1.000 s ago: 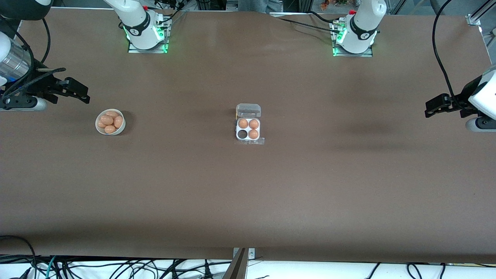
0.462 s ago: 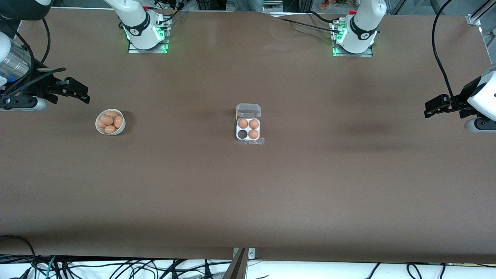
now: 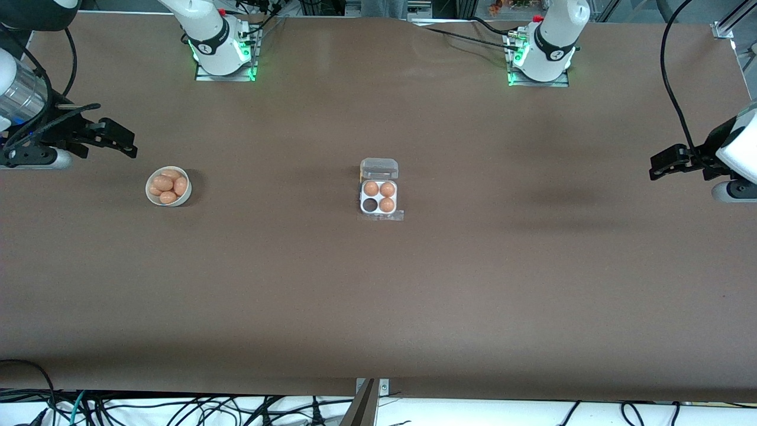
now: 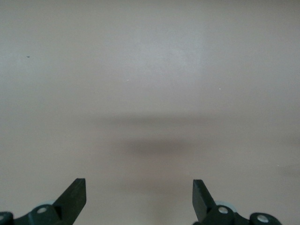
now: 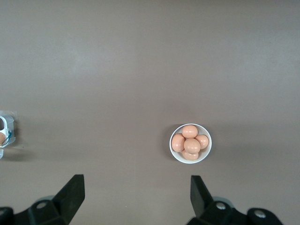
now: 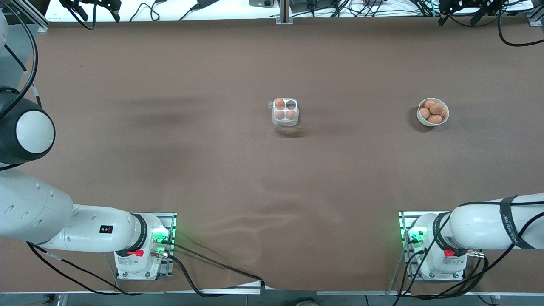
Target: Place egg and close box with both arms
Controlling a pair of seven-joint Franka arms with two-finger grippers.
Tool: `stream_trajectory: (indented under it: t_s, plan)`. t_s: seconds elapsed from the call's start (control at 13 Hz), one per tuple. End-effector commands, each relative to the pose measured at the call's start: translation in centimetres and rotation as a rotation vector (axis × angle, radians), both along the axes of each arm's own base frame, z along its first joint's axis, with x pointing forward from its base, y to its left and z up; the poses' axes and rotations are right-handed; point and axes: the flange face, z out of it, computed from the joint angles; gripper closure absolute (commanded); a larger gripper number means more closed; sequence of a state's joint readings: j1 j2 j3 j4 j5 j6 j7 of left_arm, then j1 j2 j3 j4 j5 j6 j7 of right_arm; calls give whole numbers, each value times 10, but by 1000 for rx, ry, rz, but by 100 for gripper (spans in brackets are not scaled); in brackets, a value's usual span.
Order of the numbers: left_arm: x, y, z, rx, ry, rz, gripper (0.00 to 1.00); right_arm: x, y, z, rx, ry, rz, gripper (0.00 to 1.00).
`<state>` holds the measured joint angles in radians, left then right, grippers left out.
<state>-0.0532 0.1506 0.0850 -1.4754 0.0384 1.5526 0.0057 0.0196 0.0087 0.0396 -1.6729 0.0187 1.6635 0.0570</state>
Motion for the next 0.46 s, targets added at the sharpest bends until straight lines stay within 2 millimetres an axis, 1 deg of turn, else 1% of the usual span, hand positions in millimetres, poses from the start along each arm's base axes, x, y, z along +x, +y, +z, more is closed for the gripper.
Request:
stream_trajectory:
  t_s: [0.0, 0.31, 0.38]
  plan:
    - [-2, 13, 7, 20, -5, -2, 0, -4, 1, 3, -14, 4, 19, 0]
    - [-1, 14, 6, 18, -6, 1, 0, -4, 1, 3, -14, 4, 19, 0]
    - [-2, 18, 7, 17, -7, 7, 0, -4, 1, 3, -14, 4, 21, 0]
